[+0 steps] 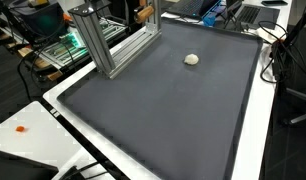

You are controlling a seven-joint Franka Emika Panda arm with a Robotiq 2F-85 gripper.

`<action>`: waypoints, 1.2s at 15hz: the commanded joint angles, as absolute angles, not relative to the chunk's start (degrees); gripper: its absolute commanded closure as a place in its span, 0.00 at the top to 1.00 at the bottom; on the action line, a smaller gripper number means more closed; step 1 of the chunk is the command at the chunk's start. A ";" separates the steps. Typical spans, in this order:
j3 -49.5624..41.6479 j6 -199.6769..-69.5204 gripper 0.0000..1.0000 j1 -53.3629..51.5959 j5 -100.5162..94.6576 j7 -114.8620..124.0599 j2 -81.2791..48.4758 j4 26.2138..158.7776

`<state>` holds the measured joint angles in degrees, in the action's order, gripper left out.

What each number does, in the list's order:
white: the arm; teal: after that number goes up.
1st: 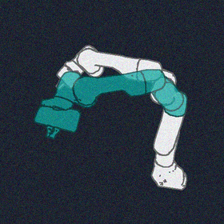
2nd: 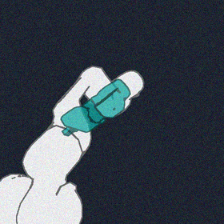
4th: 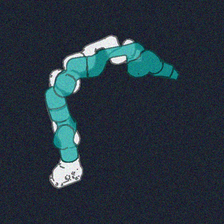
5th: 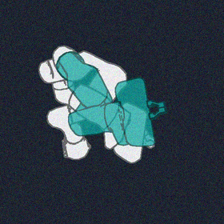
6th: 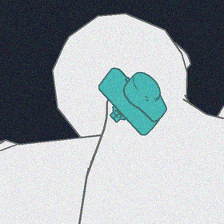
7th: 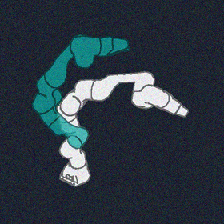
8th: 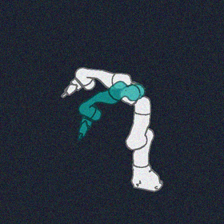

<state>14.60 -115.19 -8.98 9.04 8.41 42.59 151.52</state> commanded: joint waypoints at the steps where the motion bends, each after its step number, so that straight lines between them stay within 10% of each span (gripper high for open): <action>1: 15.01 -115.40 0.34 -9.89 7.86 10.30 43.61 152.92; 7: 14.95 -114.68 0.34 -9.95 7.71 10.54 43.09 152.39; 8: 15.01 -114.83 0.76 -10.00 7.72 10.57 43.04 152.46; 9: 15.10 -114.95 0.86 -10.02 7.63 10.61 42.98 152.48; 11: 15.29 -115.01 0.48 -10.12 7.16 10.52 42.83 152.53; 18: 16.61 -114.77 0.34 -10.46 4.63 10.53 42.57 152.15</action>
<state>15.74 -115.15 -9.77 6.44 9.06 42.46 151.42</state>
